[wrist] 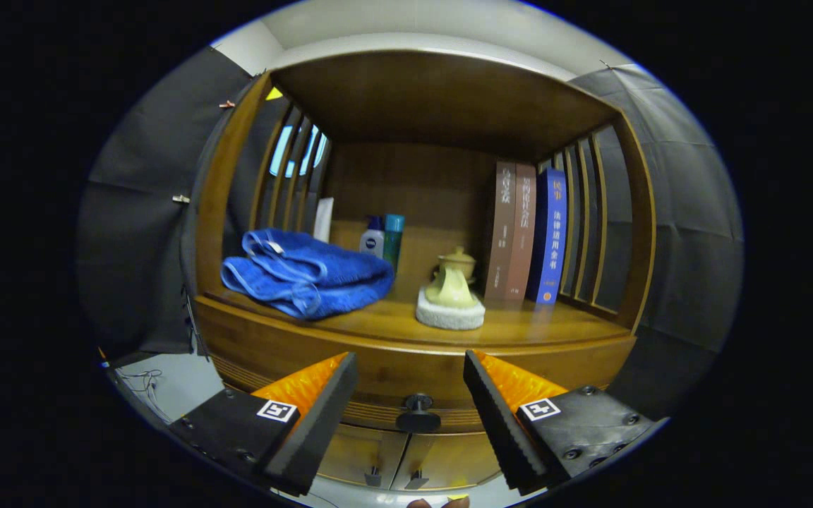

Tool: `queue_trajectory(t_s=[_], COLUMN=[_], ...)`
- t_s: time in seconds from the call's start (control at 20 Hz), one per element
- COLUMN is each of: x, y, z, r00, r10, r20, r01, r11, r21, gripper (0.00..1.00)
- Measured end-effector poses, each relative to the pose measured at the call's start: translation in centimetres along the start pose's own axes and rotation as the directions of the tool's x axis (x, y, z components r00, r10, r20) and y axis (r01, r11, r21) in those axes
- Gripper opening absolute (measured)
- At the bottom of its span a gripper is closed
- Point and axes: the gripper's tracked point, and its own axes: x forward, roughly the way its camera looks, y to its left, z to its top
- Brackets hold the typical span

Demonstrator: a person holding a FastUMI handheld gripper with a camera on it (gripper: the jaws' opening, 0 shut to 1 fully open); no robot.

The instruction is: Pull open the drawer, take out the items inside it, and place them on the countertop above the cabinet.

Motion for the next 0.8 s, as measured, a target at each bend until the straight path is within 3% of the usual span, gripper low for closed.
queue_trajectory(t_s=[0.4,0.8], x=[-8.4,-14.4], y=[0.3,-2.8], z=[8.1,15.4], r00=[1.0,0.996], r10=[0.03,0.009], r20=[0.004,0.092], r01=[-0.03,-0.019], r11=[0.992,0.994], r21=[0.121,0.109], gripper=[0.99,0.98])
